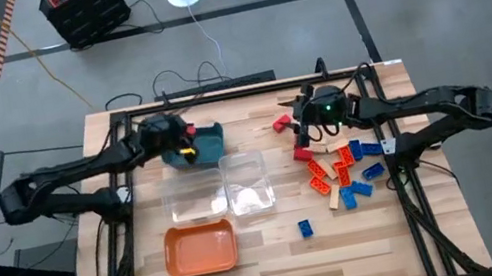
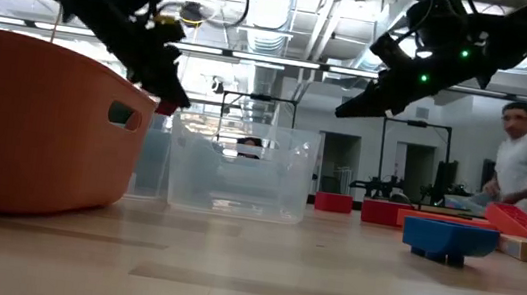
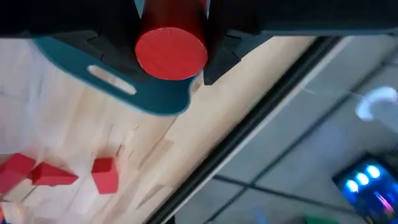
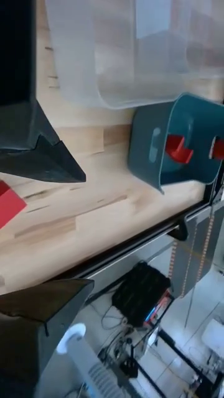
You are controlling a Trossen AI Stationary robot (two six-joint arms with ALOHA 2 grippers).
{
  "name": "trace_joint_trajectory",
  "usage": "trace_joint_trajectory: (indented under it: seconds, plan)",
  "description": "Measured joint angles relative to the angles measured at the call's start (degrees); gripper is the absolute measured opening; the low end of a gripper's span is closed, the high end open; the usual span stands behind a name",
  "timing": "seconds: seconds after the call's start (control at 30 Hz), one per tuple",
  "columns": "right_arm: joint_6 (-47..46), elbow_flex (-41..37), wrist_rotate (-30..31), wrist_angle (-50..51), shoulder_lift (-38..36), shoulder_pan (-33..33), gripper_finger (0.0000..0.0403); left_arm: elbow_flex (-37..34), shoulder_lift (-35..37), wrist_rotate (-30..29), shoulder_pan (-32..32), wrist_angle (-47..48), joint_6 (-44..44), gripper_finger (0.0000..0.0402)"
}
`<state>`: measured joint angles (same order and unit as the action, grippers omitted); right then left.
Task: Sort blocks
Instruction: Put the red block into the blue bin
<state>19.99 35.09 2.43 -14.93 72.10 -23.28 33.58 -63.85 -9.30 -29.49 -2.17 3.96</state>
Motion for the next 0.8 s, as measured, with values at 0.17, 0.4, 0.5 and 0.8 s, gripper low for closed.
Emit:
trace_joint_trajectory:
  seconds: [0.17,0.4,0.5,0.8]
  plan:
    - [0.0,0.0,-1.08,-0.2,0.35,-1.31,0.023,0.37,-5.03,5.06,-5.9,-0.4,-2.64,0.0129]
    - [-0.42,0.0,-1.17,-1.1,0.35,-1.3,0.023,0.42,-10.78,7.71,-7.4,0.63,-3.89,0.0129]
    - [-0.51,0.02,-1.17,-1.22,0.35,-1.3,0.023,0.81,-12.2,7.29,-7.38,2.49,-3.67,0.013]
    - [-1.18,0.07,-1.17,-1.85,0.35,-1.3,0.023,3.54,-15.0,4.55,-7.37,6.11,-0.45,0.0162]
